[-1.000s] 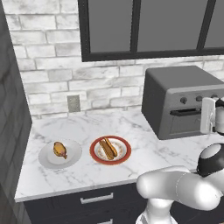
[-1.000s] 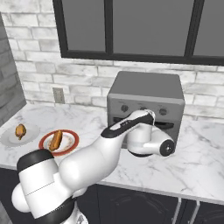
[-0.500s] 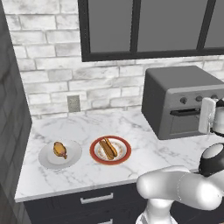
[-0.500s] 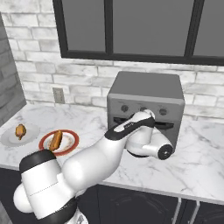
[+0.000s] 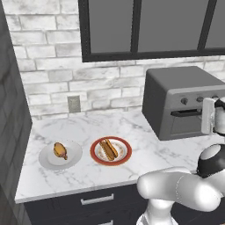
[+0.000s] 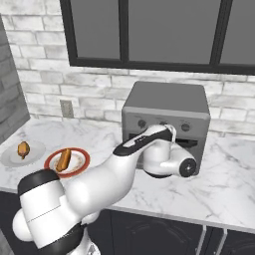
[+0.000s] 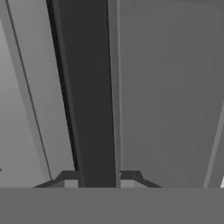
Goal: Open the toaster oven door. Place the hotdog bun on the top rack in the toaster oven and place the chicken drumstick on the bottom rack.
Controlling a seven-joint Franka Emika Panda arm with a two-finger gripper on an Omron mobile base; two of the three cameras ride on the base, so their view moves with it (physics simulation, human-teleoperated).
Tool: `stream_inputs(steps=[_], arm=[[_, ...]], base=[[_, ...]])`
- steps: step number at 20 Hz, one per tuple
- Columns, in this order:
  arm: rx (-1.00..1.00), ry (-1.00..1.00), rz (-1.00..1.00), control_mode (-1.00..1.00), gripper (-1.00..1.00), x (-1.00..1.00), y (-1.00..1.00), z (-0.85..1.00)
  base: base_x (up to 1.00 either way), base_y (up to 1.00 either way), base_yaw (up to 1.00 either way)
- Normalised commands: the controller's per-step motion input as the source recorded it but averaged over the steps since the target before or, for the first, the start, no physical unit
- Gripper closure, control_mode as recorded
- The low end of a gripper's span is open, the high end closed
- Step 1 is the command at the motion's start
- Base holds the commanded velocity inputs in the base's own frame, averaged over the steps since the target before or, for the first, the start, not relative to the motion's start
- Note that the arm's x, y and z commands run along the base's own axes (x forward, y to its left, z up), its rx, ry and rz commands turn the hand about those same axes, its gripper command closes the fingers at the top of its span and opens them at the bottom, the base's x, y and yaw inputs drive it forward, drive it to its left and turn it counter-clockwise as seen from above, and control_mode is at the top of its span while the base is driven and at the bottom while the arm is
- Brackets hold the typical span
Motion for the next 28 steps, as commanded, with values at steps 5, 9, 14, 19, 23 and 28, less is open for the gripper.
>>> stream_inputs(steps=[5, 9, 14, 19, 23, 28], arm=[[0.01, 0.37, -0.03, -1.00, 1.00, 0.37, 0.44, -0.82], [0.05, 0.38, 0.00, -1.00, 1.00, 0.47, 0.41, -0.82], [0.13, 0.32, 0.00, -1.00, 1.00, 0.57, 0.45, -0.80], [0.27, 0.08, 0.00, -1.00, 1.00, 0.60, 0.55, -0.84], [0.30, 0.00, 0.00, -1.00, 1.00, 0.61, 0.54, -0.89], [0.16, 0.07, 0.00, -1.00, 1.00, 0.53, 0.52, -0.94]], base=[[0.00, 0.00, 0.00], [0.00, 0.00, 0.00], [0.00, 0.00, 0.00], [0.00, 0.00, 0.00], [0.00, 0.00, 0.00], [0.00, 0.00, 0.00]])
